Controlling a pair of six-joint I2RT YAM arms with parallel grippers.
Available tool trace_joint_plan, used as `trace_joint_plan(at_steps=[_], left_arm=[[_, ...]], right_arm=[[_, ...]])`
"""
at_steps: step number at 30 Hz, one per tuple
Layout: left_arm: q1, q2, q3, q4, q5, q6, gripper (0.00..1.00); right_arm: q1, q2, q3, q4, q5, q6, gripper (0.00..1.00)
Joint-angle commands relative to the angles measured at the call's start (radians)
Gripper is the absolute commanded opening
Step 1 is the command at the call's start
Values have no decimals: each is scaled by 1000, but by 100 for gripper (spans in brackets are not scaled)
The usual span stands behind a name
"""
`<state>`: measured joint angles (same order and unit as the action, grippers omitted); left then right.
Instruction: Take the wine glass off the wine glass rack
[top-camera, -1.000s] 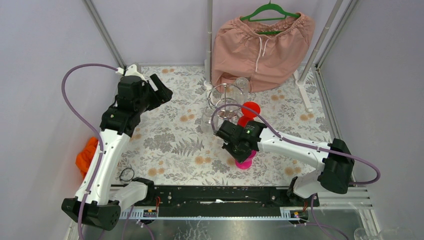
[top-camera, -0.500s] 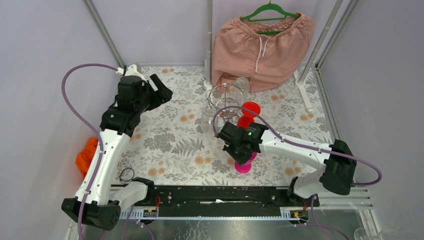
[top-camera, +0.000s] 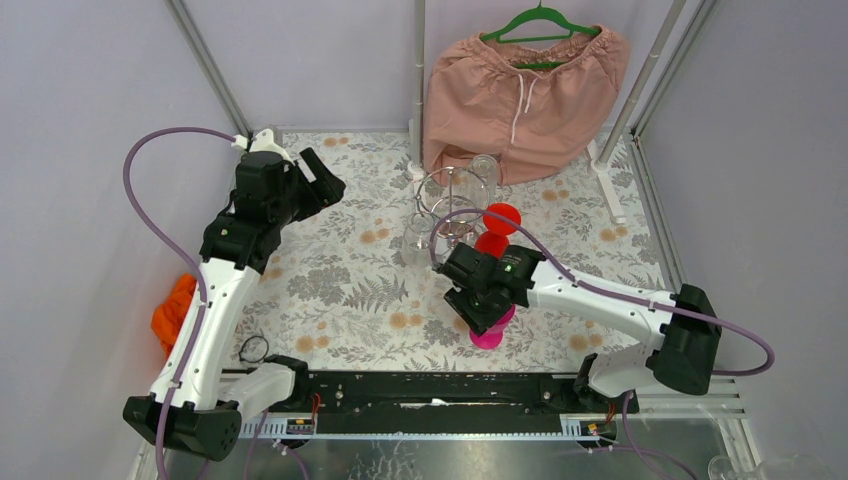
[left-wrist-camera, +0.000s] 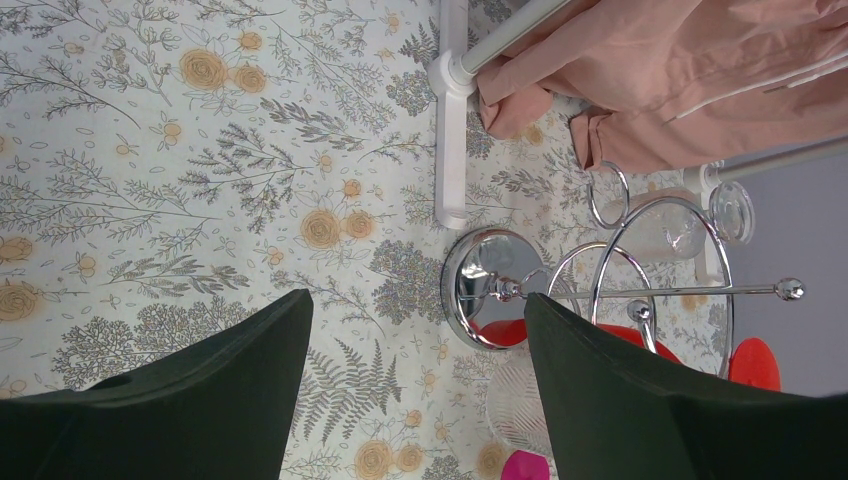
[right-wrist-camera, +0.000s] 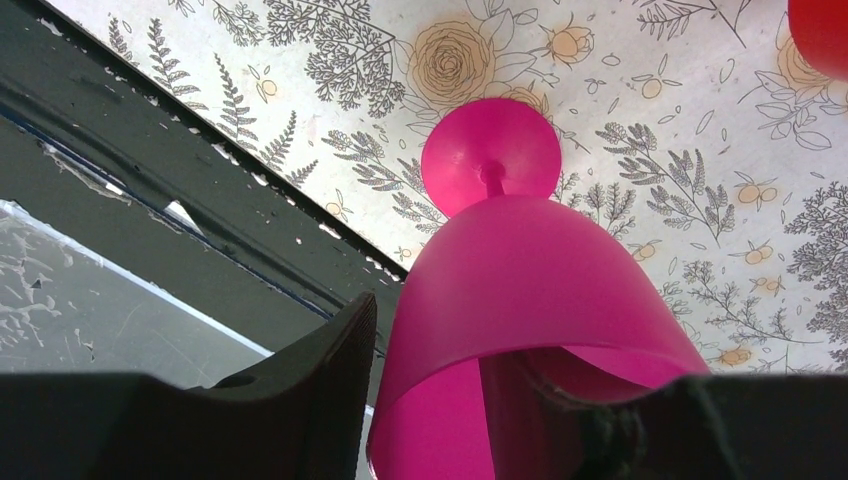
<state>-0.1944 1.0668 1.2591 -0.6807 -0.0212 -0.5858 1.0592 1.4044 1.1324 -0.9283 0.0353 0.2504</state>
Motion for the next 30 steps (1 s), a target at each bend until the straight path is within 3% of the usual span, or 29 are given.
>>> trace_joint_plan(at_steps=[1,14,18,26,30], left_arm=[[8,4,-1,32,14,9,86],[8,13,-14,43,17,1,86],[8,20,-23,68,79,-11,86],[7,15,-92,246,370,-99,85],[8,2,-134,337,508,-168,84]], right_arm=[[-5,-50,40,-34,5,21,49],[-4,-197,216,-103,9,55,52],[-4,-245,279,-99,41,65,52],[-4,-426,233,116,180,80,52],[-5,-483,207,145,226,85,53]])
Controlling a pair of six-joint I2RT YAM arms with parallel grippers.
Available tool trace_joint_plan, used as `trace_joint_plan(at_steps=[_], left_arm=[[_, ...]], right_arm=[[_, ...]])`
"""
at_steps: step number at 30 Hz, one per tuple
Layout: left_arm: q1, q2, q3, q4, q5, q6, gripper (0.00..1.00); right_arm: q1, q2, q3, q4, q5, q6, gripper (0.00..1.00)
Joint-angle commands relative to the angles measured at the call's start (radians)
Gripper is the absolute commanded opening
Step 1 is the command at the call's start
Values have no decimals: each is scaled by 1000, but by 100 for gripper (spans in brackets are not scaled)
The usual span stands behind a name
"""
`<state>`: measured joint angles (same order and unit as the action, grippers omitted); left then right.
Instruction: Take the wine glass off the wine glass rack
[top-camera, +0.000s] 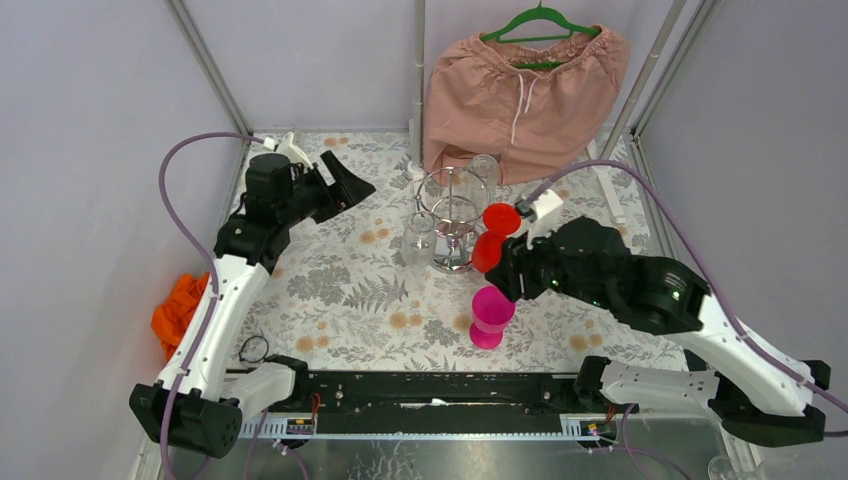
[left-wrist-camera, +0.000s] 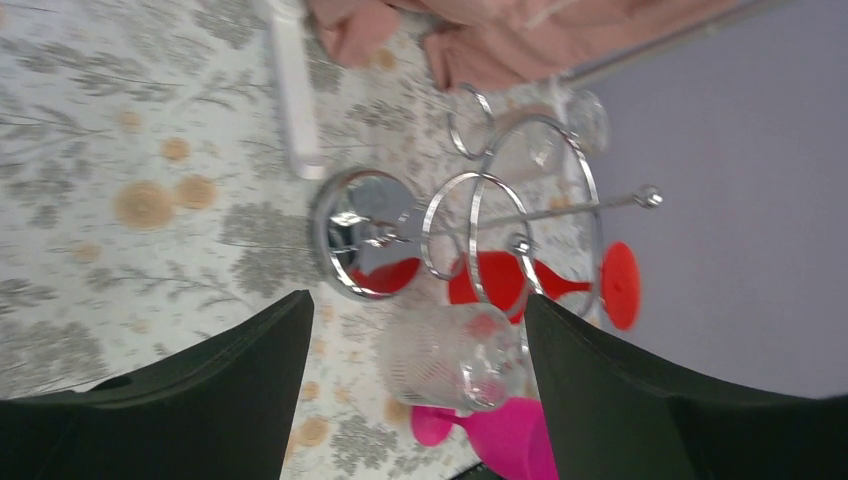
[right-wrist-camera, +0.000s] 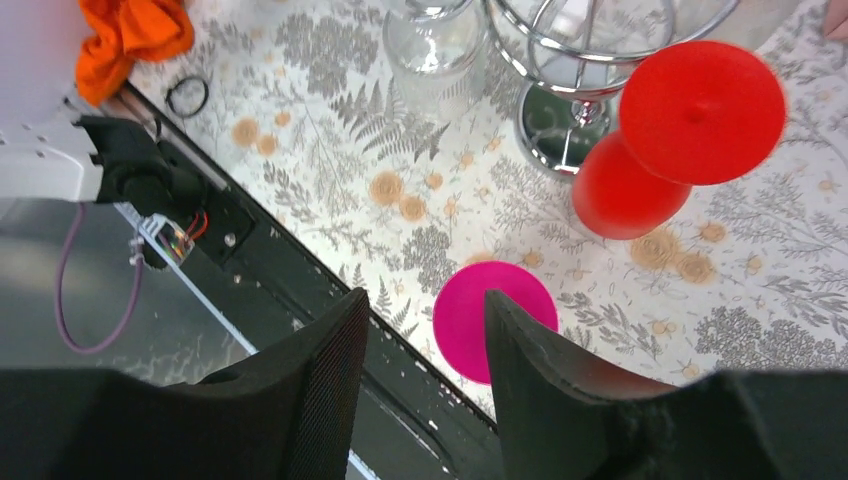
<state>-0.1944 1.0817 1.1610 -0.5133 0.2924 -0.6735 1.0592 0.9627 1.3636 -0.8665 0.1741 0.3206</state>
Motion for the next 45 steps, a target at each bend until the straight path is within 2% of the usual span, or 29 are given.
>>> trace_joint_plan(at_steps=[1,4,8,11,21,30,37,45], left_arm=[[8,-17,-50,193,224,-99,84],[6,-33,-97,247,307,-151,84],[6,-56,-167,336,376,-213,84],[6,-53,-170,341,377,-220,84],[4,-38,-201,410,421,-286,84],[-70,-49,-187,326,354,-269,83],[-172,-30,-215,325,277,-264,79],[-239,-33,-274,331,232,-275,74]], right_arm=[[-4,-45,-28,80,97,15,53],[-4,-56,-44,79,141,22,53],[-4,-65,-69,84,298,66,56],[-4,-67,-102,109,396,112,58],[-6,-112,-153,149,568,188,60],[-4,-171,-147,124,590,188,62],[-5,-143,-149,115,578,189,62],[-6,-146,-164,124,582,184,61]])
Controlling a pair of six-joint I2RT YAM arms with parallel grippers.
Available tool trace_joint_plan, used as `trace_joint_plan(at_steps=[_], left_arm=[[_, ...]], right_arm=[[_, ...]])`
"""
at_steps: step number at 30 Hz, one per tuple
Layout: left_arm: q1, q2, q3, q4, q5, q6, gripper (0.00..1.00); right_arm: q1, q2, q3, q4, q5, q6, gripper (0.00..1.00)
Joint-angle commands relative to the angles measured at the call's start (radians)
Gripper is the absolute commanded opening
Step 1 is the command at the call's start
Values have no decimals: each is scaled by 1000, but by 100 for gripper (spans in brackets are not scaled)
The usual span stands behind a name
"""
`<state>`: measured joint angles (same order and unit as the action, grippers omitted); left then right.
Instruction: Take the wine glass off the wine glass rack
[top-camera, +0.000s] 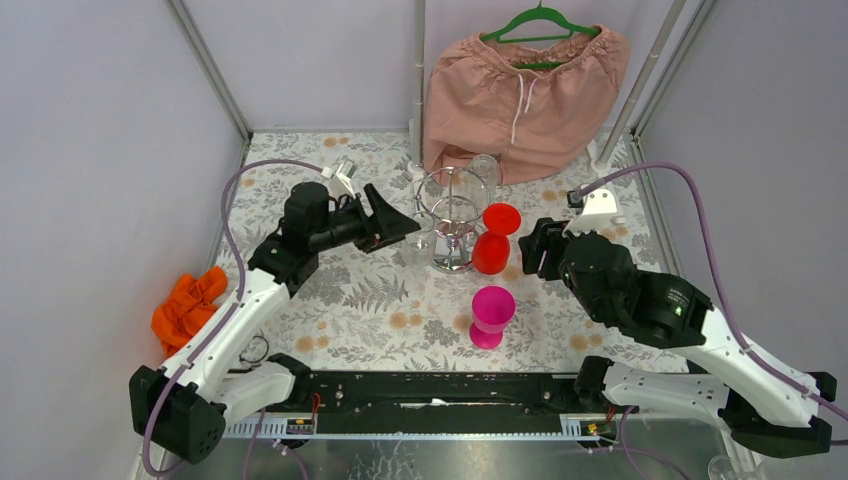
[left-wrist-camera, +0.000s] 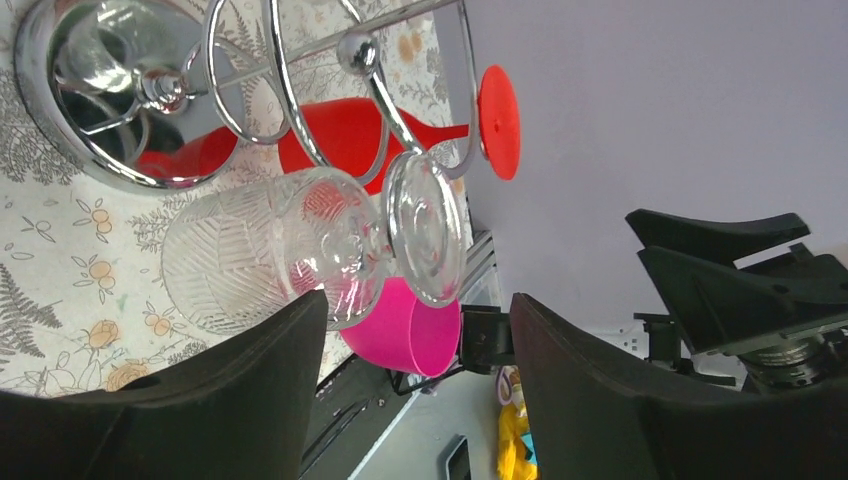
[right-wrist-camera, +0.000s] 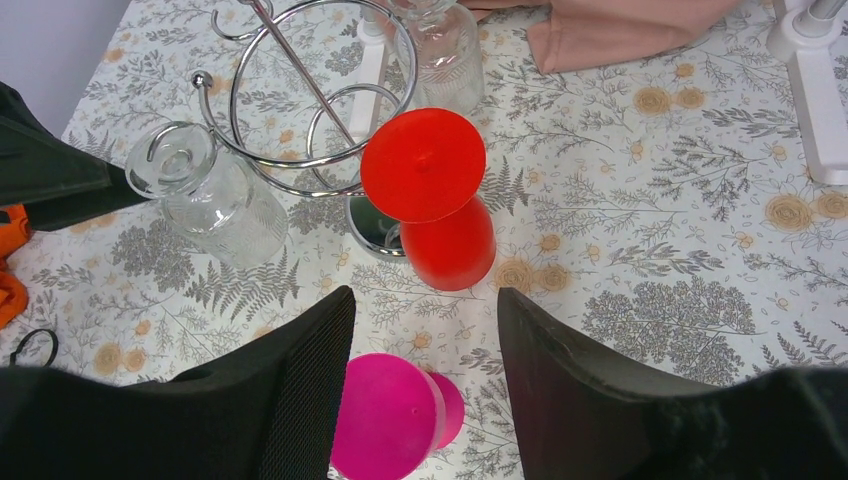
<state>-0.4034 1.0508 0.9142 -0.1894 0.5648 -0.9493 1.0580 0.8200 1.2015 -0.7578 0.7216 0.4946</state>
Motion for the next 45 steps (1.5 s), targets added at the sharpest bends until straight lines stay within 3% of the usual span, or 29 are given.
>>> trace_joint_plan(at_steps=[1,17,45], left_arm=[[-36,-3,-34,11,-43,-3,73],[-93,9,-23,67,-80,-75,57],[-95,50,46,39,-150,-112,40]], right_arm=[[-4,-2,-3,15,33,12,61],[-4,-26,-33,39,16,6,55],[-4,-59,-83,75,-1,-40,44]])
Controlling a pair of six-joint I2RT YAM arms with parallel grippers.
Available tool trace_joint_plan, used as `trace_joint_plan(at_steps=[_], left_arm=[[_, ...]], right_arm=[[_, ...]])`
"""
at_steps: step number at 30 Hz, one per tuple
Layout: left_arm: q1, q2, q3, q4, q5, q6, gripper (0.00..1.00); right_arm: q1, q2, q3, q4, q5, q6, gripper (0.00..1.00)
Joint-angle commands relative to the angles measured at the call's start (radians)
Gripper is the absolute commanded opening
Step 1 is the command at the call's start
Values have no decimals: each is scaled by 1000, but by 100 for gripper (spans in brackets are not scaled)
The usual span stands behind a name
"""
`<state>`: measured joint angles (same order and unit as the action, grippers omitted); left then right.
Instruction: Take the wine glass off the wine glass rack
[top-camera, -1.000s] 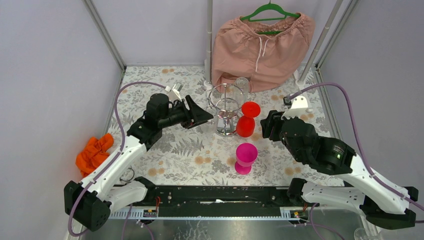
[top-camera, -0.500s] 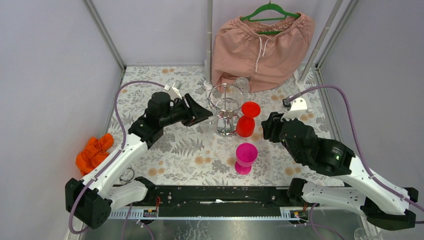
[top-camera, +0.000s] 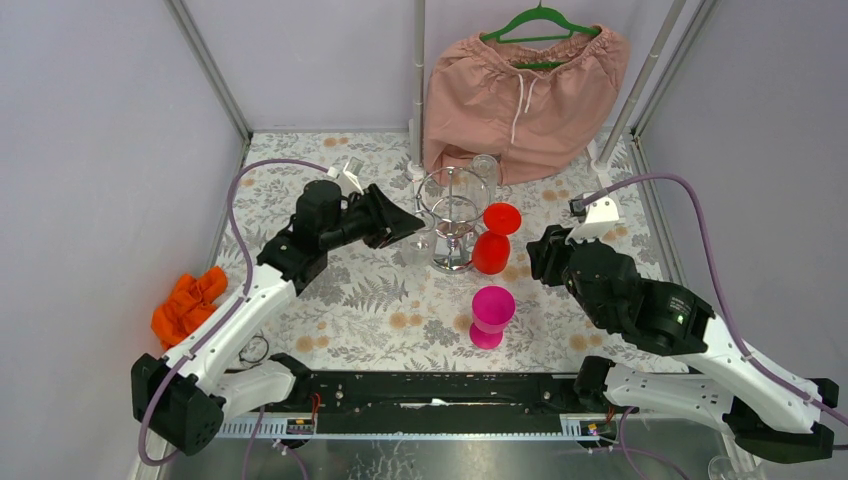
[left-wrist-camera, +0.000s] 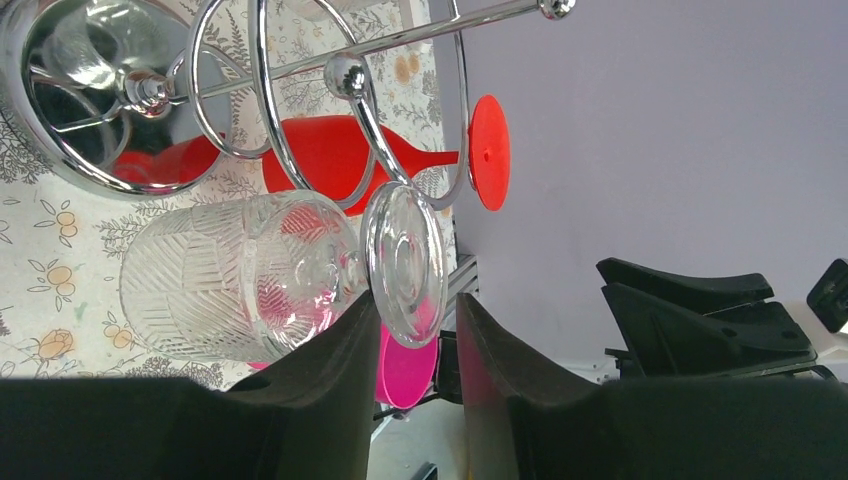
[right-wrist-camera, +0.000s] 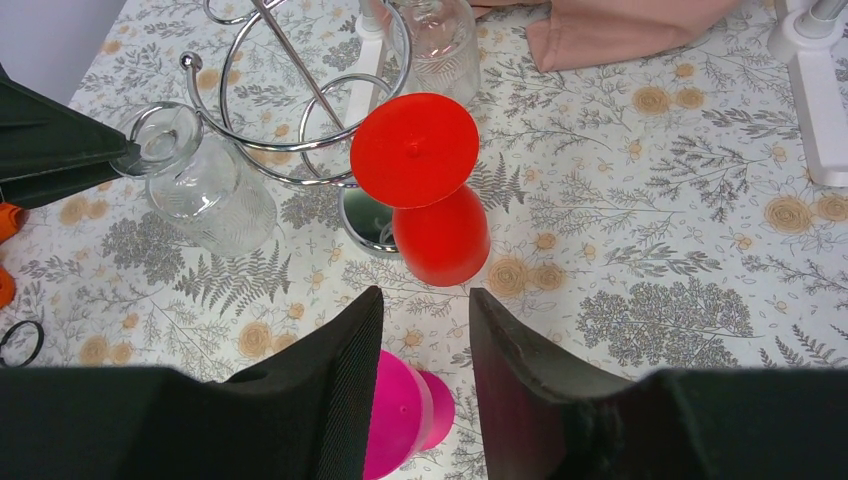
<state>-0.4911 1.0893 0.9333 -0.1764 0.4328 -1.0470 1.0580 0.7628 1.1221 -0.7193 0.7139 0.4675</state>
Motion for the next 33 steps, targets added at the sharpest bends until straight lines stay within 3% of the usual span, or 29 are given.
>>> trace_joint_plan(at_steps=[1,17,27,33], left_arm=[[-9,13,27,26,-18,-16,39],[-18,-7,4,15,-26,-73,23],[-18,-58,-50,15,-54,-152,2],[-23,-79,-100,73,-27,-235,0]], right_arm=[[-4,-2,-4,39,6,-13,44],[-3,4,-33,73,-23,-30,43],[-4,2,-54,104,-52,-39,43],[-3,6,-73,131,-65,-43,43]])
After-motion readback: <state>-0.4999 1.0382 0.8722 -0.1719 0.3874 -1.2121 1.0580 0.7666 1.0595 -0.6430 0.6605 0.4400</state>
